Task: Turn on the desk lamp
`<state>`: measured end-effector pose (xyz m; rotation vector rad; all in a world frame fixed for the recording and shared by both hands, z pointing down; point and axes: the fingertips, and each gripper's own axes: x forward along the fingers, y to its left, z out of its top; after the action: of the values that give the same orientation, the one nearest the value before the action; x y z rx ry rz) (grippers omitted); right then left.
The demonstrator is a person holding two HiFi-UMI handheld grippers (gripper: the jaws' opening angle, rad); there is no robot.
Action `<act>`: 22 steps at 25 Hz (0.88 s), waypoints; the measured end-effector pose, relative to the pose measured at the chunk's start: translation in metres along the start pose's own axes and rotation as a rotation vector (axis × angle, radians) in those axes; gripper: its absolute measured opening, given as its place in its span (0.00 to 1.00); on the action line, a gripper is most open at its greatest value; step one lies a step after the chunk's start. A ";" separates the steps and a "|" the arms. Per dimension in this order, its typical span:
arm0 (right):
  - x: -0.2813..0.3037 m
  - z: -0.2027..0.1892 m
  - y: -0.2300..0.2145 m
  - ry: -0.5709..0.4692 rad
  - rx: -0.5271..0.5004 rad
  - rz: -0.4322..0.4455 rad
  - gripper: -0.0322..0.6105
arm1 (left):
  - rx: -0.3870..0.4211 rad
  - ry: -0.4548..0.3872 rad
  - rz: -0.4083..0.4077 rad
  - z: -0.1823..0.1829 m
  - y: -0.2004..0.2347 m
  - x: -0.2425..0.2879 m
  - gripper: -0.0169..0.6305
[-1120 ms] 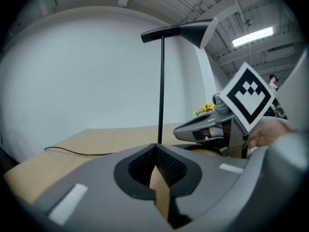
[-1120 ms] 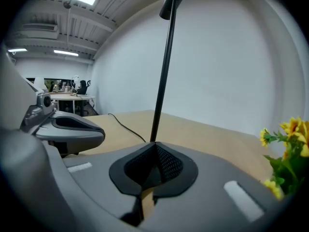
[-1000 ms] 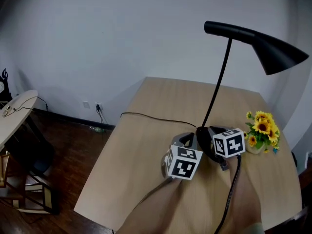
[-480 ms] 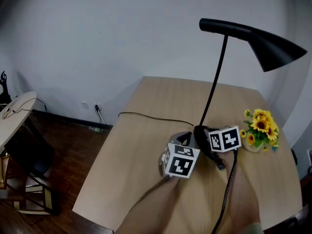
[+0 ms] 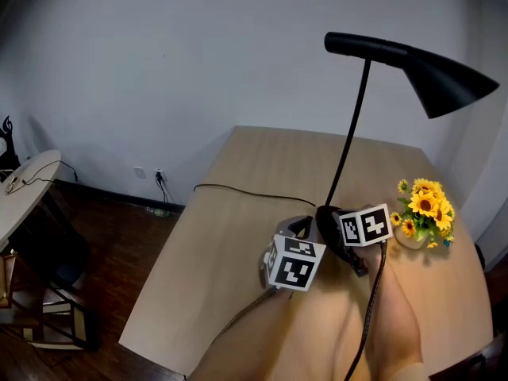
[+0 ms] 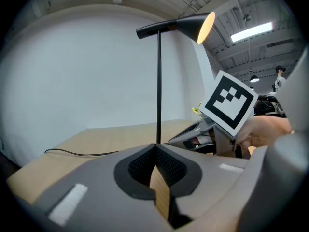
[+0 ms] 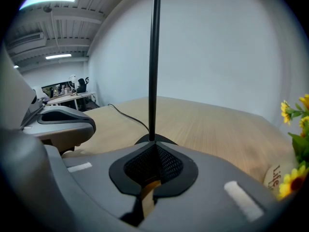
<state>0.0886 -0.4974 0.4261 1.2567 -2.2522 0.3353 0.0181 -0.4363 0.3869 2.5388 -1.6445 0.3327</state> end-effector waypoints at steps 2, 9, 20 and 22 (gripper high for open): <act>0.001 0.001 0.000 -0.002 0.010 0.009 0.05 | 0.000 -0.002 0.001 0.000 0.001 0.000 0.02; -0.004 -0.005 0.005 -0.002 -0.020 -0.042 0.05 | -0.007 -0.003 -0.004 -0.001 0.001 0.000 0.02; -0.027 0.003 0.000 -0.186 0.035 -0.103 0.05 | -0.003 -0.038 -0.009 0.007 0.003 0.000 0.02; -0.031 0.005 -0.002 -0.212 0.042 -0.116 0.05 | -0.014 -0.031 -0.007 0.004 0.003 0.000 0.02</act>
<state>0.1020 -0.4783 0.4047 1.4995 -2.3444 0.2157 0.0157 -0.4389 0.3828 2.5520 -1.6417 0.2822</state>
